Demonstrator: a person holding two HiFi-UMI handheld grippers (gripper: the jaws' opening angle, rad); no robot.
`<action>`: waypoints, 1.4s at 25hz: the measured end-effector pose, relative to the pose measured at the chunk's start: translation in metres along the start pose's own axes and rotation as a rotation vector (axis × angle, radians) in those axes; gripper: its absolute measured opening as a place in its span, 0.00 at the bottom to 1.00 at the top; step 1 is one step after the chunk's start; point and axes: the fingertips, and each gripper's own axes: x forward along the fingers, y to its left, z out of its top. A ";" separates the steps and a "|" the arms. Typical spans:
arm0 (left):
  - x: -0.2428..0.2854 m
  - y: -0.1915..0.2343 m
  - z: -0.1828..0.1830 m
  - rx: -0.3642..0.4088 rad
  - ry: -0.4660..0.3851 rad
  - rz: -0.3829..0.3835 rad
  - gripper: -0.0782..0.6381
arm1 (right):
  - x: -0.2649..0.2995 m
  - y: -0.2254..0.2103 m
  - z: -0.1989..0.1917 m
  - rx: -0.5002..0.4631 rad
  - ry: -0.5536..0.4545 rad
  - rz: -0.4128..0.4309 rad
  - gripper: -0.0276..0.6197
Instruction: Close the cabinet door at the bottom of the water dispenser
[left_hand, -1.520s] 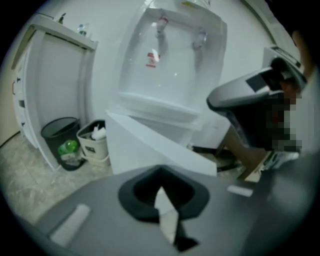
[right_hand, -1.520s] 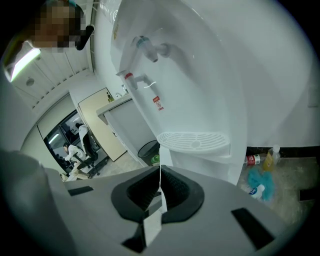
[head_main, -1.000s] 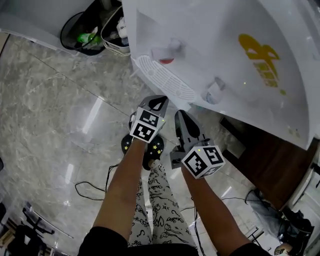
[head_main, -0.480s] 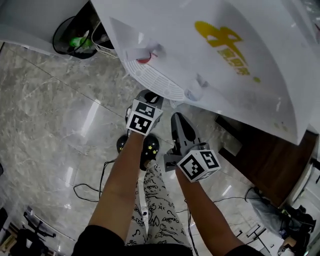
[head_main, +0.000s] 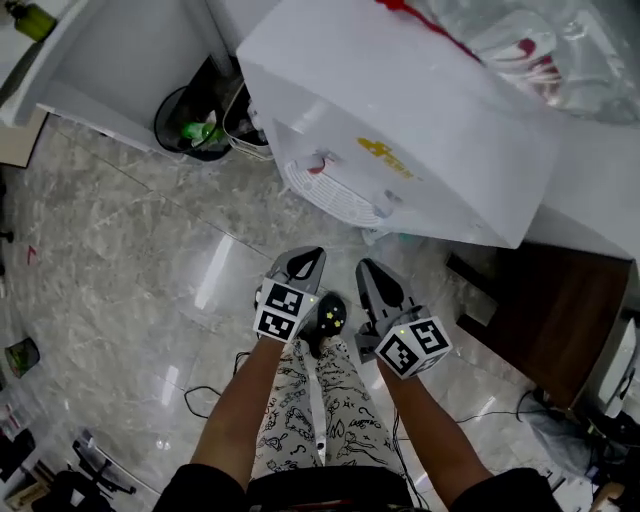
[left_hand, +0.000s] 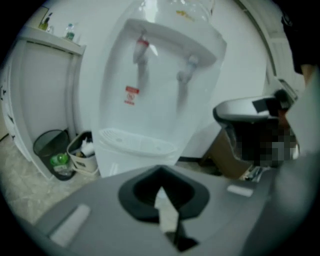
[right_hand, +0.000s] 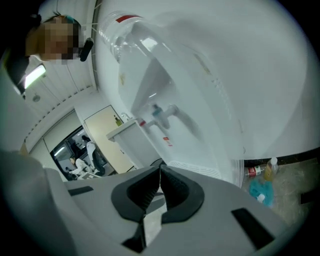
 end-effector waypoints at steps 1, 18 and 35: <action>-0.022 0.002 0.012 -0.008 -0.030 0.015 0.11 | -0.004 0.018 0.008 -0.019 0.012 0.043 0.07; -0.317 -0.098 0.288 0.145 -0.458 0.144 0.11 | -0.130 0.245 0.227 -0.270 -0.221 0.290 0.07; -0.352 -0.183 0.356 0.246 -0.601 0.061 0.11 | -0.197 0.277 0.264 -0.368 -0.328 0.350 0.07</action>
